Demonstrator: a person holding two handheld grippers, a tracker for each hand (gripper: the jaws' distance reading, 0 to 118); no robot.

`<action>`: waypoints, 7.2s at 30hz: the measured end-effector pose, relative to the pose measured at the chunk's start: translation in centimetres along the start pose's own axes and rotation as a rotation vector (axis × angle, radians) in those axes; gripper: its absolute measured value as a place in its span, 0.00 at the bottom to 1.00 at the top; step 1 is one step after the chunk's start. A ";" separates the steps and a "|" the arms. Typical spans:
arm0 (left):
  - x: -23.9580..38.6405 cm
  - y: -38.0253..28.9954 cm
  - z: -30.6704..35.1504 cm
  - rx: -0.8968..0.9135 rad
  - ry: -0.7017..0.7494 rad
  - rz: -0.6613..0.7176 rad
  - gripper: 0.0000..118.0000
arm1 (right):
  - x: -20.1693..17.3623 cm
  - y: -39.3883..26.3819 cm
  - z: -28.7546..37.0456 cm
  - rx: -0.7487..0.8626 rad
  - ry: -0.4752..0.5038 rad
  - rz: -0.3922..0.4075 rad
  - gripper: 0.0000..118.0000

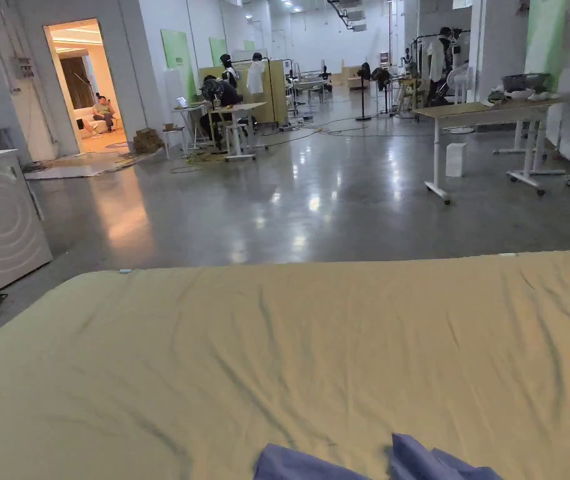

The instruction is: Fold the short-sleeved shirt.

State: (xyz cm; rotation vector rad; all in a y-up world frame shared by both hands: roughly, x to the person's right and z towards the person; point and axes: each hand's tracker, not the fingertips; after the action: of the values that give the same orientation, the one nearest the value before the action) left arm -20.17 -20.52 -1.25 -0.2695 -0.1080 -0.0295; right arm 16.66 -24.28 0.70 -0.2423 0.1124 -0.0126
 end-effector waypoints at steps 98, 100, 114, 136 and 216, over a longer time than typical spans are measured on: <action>-16.4 26.2 -3.5 0.137 0.080 0.075 0.03 | 13.7 31.4 -9.1 0.142 -0.088 0.001 0.06; -16.1 27.8 -2.7 0.157 0.080 0.073 0.03 | 14.3 34.1 -9.4 0.144 -0.097 0.000 0.06; -14.4 29.3 -4.4 0.213 0.082 0.035 0.03 | 14.0 37.5 -9.8 0.188 -0.193 0.140 0.06; -15.7 28.7 -17.7 0.098 0.155 0.053 0.03 | 14.0 35.4 -22.9 0.161 -0.188 0.126 0.06; -4.5 -2.9 4.5 0.104 0.136 0.129 0.82 | 8.7 -0.4 1.4 -0.024 -0.050 -0.191 0.86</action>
State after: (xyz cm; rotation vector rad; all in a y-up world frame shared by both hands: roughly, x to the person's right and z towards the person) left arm -25.27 -22.05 3.29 -0.1698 0.0427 0.0856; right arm 25.42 -24.54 1.18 -0.2763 0.0392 -0.1948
